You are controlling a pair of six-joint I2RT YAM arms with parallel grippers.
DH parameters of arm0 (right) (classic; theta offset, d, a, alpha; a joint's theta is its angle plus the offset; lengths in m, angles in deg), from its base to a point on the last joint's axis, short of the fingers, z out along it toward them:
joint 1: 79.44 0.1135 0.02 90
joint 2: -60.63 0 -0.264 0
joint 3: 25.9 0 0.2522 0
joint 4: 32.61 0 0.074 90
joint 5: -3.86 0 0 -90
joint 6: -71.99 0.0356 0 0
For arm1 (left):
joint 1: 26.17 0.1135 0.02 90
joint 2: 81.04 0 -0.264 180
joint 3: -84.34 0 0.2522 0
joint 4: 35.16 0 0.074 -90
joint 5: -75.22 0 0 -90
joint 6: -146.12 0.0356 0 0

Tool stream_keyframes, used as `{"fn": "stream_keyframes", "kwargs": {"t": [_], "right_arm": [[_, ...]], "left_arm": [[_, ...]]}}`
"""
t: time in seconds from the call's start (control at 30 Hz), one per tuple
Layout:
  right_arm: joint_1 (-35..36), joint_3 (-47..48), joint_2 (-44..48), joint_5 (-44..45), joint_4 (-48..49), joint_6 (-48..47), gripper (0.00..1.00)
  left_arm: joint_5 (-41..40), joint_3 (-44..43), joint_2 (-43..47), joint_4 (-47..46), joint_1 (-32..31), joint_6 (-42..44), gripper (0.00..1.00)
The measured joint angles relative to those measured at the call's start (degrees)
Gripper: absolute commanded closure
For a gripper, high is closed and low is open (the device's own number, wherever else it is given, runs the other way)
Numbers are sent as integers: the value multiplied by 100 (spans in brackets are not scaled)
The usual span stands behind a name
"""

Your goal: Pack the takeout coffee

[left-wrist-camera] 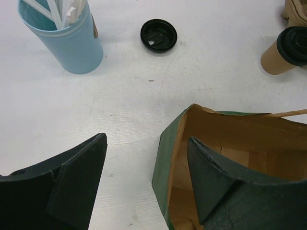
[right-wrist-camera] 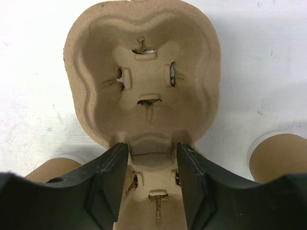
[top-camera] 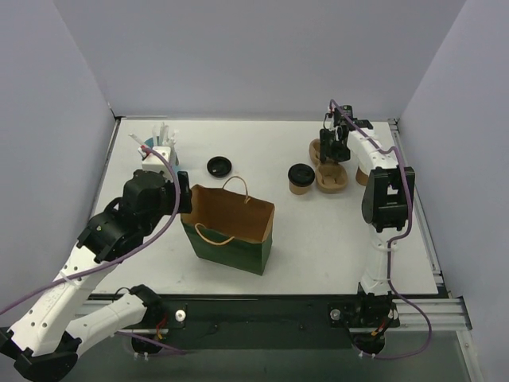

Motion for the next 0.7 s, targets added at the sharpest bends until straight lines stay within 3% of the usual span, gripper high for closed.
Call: {"fn": "stream_keyframes", "kwargs": {"t": [0.17,0.7], "right_arm": [[2,2,-11,39,-7,2,66],[0,144,44,92,-72,4,67]], "left_arm": [[-197,-28,125,22,4,127,21],[-409,-46,195,153,4,260,20]]}}
